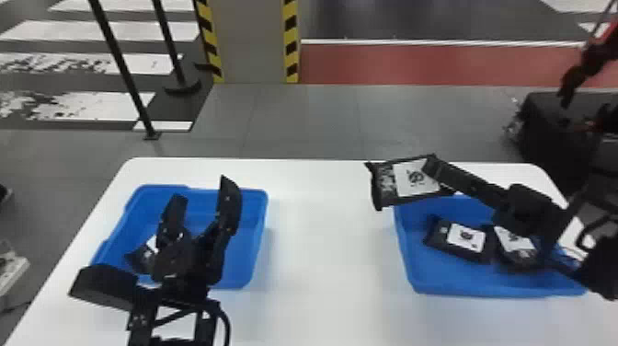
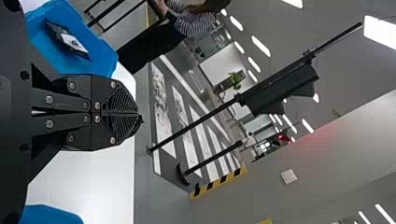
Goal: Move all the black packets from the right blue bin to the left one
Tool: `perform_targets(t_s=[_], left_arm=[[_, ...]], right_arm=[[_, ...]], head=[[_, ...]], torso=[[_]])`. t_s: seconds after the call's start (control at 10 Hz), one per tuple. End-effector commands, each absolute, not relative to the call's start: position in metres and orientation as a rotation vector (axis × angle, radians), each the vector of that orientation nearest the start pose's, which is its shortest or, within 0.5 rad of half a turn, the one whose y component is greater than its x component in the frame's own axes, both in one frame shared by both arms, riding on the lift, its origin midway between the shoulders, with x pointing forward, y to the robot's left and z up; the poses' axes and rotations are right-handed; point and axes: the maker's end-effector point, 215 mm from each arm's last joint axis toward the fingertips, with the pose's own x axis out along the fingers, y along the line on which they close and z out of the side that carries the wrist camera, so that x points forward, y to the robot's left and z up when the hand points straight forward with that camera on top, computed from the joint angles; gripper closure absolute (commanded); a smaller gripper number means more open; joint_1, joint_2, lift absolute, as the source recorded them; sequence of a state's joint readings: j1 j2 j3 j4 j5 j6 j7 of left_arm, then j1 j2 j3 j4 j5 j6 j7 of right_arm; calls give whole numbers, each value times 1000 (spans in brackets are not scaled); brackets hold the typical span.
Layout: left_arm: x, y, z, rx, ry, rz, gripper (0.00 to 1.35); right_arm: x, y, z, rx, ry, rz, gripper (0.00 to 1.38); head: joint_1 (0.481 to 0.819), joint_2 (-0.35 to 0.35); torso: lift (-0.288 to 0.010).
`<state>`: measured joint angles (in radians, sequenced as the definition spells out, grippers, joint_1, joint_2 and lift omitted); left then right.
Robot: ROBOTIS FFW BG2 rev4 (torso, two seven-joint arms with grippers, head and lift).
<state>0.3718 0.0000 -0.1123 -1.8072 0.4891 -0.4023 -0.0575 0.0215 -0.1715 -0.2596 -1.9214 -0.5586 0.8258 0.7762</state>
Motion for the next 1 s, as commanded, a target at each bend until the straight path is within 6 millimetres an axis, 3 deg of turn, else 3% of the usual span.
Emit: perform_targets(t_s=[0.0, 0.2, 0.4, 0.7, 0.9], left_arm=[[467, 210, -298, -529, -247, -22, 121], [471, 203, -294, -550, -251, -36, 121], [473, 193, -294, -558, -241, -56, 117], [479, 167, -292, -641, -219, -124, 114], [483, 132, -283, -763, -180, -242, 114]], right_arm=[[533, -165, -297, 627, 250, 854, 1282], [539, -126, -297, 770, 260, 991, 1282], [531, -87, -284, 855, 265, 1108, 1282], [514, -52, -268, 938, 280, 1233, 1282], [514, -48, -265, 934, 280, 1250, 1282]], head=[[695, 36], [695, 55], [695, 89], [695, 125], [695, 121]], torso=[[-110], [-110], [-110], [-110], [-110]])
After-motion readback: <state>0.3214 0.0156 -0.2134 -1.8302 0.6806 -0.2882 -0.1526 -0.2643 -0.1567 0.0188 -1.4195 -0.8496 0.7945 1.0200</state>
